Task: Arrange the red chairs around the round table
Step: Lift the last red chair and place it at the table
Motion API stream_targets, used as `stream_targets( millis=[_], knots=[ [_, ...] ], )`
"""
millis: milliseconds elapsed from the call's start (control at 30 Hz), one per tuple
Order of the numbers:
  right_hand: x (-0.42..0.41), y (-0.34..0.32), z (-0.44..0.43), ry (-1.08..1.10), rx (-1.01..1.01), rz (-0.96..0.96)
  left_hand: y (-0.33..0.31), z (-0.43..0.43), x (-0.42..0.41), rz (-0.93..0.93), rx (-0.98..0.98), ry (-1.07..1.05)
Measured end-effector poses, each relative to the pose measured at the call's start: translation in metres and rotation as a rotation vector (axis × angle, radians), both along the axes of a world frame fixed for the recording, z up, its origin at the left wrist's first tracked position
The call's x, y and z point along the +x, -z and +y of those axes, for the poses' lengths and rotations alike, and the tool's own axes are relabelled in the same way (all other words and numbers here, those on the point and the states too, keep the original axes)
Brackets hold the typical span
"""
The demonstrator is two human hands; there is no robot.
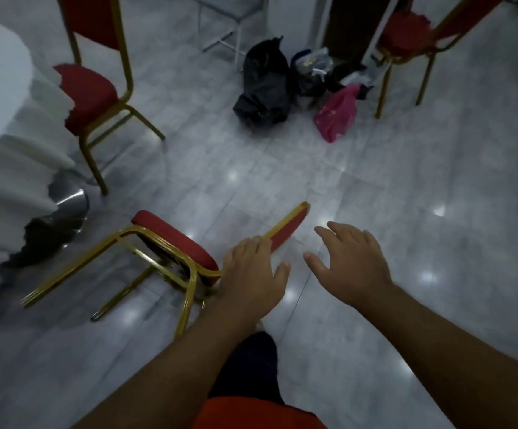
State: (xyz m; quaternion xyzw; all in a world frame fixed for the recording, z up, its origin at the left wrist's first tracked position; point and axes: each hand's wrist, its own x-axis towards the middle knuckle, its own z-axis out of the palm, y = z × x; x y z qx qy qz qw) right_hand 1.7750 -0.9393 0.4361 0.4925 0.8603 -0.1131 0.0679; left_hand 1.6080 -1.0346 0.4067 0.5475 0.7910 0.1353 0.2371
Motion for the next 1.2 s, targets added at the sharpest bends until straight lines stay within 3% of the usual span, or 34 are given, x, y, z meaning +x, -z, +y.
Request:
stream_targets(
  millis=[467, 767, 1033, 1200],
  knots=[
    [-0.048, 0.102, 0.241, -0.134, -0.122, -0.093, 0.098, 0.219, -0.046, -0.119, -0.241, -0.122],
    [-0.076, 0.292, 0.36, -0.41, -0.317, -0.138, 0.248, 0.303, -0.031, -0.189, -0.49, -0.408],
    [-0.074, 0.456, 0.429, -0.707, -0.449, -0.292, 0.404, 0.347, -0.007, -0.233, -0.5, -0.51],
    [-0.073, 0.489, 0.444, -0.757, -0.588, -0.032, 0.437, 0.355, 0.01, -0.215, -0.468, -0.555]
  ],
)
